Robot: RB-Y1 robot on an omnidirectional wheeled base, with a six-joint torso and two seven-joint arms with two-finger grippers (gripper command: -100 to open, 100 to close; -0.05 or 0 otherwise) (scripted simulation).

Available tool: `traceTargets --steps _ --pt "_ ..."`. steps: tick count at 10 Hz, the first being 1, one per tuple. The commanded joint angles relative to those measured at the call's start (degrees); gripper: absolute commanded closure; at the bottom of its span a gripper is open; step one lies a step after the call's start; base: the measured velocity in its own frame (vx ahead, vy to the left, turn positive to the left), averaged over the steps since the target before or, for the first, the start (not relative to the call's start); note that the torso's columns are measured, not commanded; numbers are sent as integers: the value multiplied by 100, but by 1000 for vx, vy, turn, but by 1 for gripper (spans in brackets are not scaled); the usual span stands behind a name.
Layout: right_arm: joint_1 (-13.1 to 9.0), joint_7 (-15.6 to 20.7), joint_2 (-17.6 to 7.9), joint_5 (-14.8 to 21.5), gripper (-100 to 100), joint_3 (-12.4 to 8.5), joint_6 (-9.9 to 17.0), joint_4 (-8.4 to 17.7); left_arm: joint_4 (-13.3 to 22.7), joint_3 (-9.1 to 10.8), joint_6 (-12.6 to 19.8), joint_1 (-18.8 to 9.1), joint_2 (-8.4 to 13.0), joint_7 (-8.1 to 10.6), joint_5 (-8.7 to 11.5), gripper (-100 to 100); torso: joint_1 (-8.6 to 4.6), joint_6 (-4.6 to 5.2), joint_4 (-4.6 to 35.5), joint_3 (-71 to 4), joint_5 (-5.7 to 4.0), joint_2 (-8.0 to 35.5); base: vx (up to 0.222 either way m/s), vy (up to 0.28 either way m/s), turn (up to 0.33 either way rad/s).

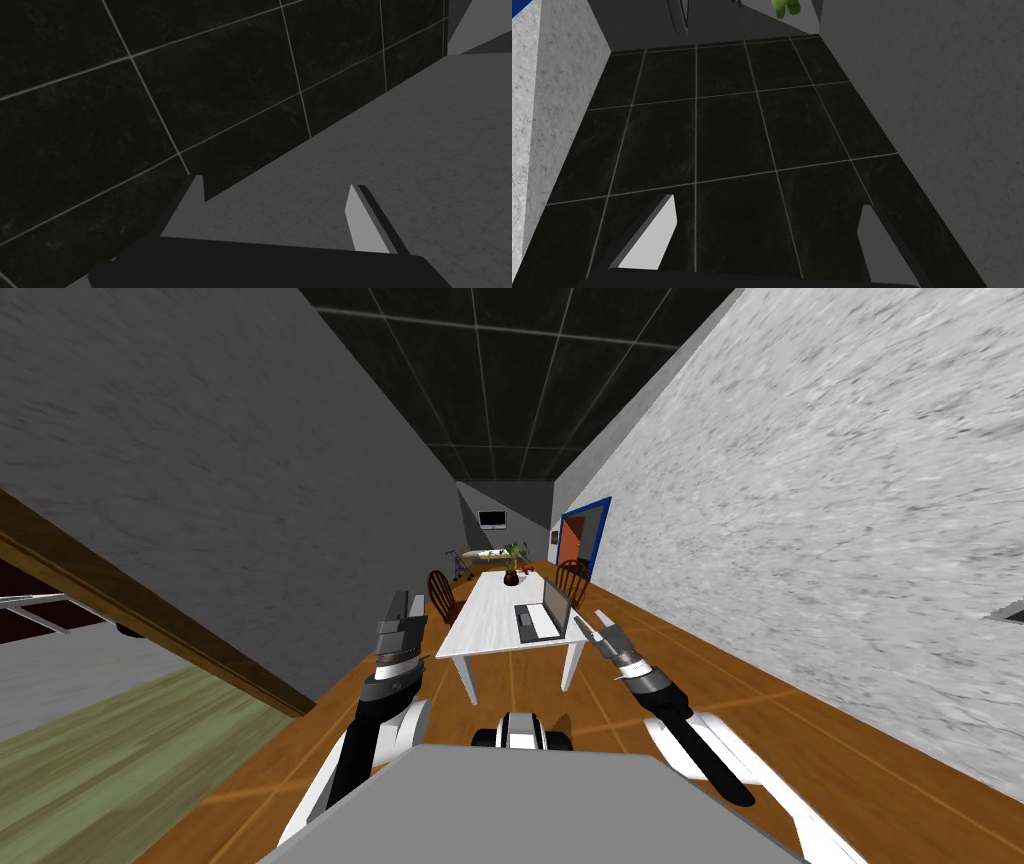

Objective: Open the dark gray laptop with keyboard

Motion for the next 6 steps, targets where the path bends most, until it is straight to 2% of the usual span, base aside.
traceTargets --steps 1,6 --pt "-8 357 -300 371 -100 -78 18 81 0 0 0 0 0 0 0 0 3 -1 0 -1 1 -1 73 12 22" --pt "-38 1085 -947 1158 -100 -252 59 287 0 0 0 0 0 0 0 0 3 -1 -1 -3 1 -5 77 16 22"
